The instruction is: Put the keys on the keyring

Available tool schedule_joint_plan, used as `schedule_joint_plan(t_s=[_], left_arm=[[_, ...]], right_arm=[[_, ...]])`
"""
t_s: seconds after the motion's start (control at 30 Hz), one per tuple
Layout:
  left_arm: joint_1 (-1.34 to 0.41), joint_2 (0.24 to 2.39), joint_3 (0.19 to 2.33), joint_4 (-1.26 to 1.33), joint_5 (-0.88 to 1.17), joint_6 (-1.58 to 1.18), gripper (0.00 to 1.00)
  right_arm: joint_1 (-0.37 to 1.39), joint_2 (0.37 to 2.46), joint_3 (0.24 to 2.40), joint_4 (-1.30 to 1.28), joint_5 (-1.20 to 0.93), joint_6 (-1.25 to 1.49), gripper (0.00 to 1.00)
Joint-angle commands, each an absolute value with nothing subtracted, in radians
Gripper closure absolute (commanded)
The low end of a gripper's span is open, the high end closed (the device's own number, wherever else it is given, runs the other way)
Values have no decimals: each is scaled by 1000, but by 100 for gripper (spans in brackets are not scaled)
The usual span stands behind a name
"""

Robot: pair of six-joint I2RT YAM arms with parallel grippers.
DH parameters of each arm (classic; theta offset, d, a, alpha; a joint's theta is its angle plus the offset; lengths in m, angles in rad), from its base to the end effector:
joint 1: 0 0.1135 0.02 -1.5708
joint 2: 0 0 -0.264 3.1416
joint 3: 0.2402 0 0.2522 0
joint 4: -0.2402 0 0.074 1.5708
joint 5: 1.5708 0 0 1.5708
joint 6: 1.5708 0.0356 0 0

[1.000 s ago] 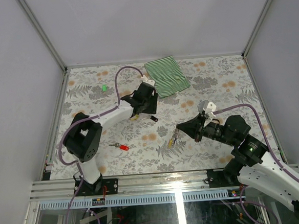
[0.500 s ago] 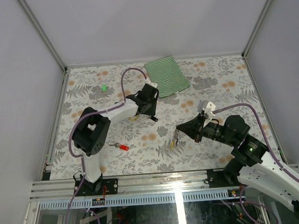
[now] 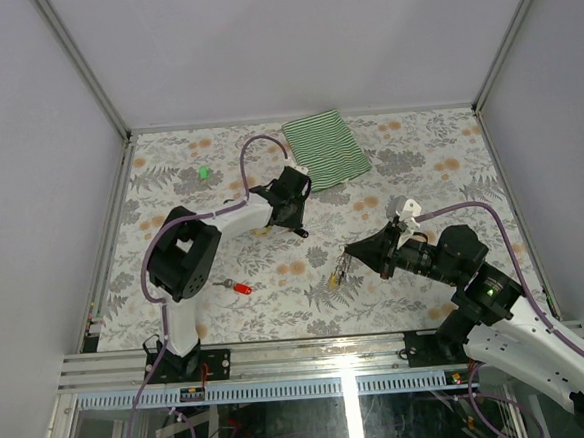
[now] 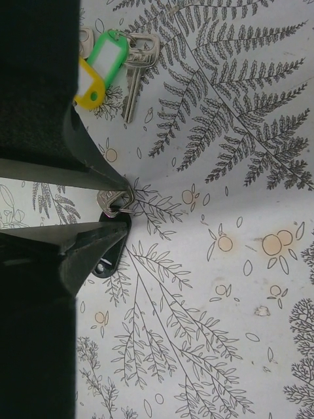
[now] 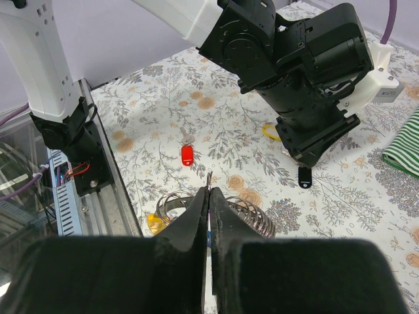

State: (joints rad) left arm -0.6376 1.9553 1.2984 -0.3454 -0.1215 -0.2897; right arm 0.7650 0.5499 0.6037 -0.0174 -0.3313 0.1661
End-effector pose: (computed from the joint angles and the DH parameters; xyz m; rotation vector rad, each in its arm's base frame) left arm 0.3308 -0.2397 0.1640 0.4004 2.5426 -0.1963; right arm 0.0958 0.1080 0.3285 -0.7362 1.4454 0.9828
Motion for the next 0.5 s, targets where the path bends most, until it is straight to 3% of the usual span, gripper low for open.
schedule_joint_plan(t_s=[0.0,0.47], left_arm=[[-630,1971,1334,-347,-134,-276,74],[-630,1975,1337,-348,-123,-275,85]], right_arm=[[771,545,615,43,-331,176,100],[772,545,612,43,-333,178,100]])
